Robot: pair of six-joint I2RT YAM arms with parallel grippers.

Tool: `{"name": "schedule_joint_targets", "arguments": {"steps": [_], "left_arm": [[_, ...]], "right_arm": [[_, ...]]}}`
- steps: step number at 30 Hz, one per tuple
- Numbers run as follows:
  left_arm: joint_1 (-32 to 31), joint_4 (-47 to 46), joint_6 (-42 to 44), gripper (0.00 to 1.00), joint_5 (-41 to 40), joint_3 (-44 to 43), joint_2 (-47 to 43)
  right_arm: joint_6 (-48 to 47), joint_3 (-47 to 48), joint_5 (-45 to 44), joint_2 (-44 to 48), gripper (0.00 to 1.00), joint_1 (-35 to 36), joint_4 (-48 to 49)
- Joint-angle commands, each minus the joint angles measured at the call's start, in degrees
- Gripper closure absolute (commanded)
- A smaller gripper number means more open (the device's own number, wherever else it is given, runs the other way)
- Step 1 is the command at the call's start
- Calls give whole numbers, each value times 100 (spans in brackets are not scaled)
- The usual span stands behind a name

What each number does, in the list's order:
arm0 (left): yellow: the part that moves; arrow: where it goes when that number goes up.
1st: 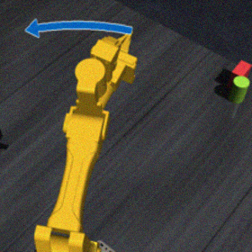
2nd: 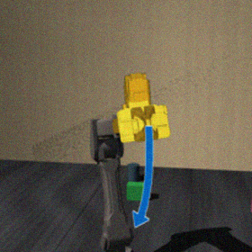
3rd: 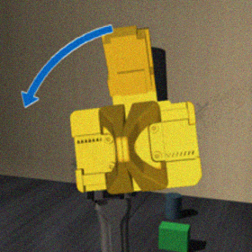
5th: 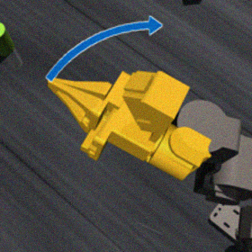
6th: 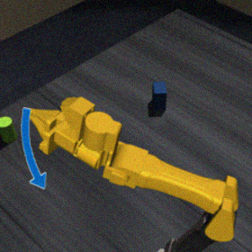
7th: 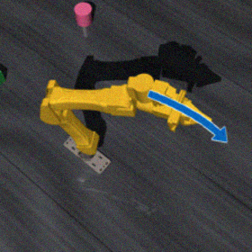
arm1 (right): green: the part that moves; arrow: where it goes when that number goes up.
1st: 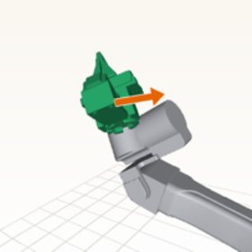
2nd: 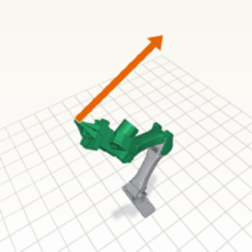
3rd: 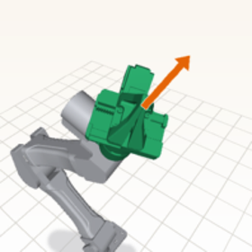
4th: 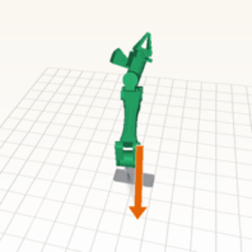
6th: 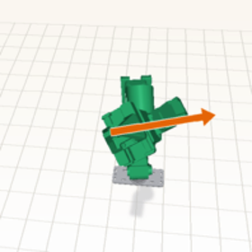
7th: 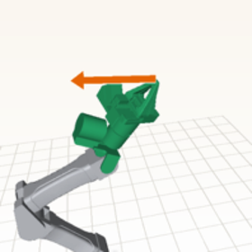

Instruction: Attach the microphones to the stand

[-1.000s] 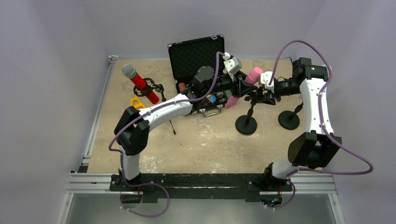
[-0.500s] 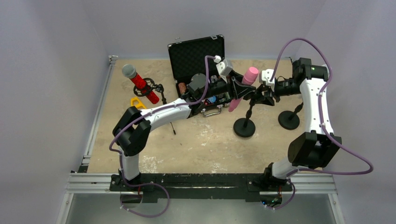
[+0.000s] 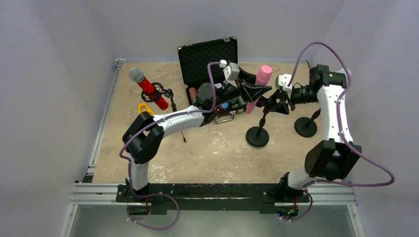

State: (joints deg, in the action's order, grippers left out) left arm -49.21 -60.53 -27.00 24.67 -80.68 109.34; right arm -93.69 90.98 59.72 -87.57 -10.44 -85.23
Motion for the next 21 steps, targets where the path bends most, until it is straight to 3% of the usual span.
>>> {"name": "schedule_joint_targets", "arguments": {"steps": [1, 5, 8, 16, 21], "left_arm": [[-43, -856, -108, 100, -90, 26, 191], [-92, -1029, -162, 100, -99, 80, 251], [-106, -1153, -226, 100, -128, 127, 282], [-106, -1365, -334, 100, -146, 202, 324], [-106, -1475, -398, 100, -155, 189, 364]], "right_arm": [[168, -158, 450, 306, 99, 1, -77], [290, -177, 438, 304, 94, 0, -77], [407, -158, 399, 250, 78, -1, -121], [510, -63, 219, 171, 49, -9, -102], [632, 80, 94, 137, 44, -28, -55]]}}
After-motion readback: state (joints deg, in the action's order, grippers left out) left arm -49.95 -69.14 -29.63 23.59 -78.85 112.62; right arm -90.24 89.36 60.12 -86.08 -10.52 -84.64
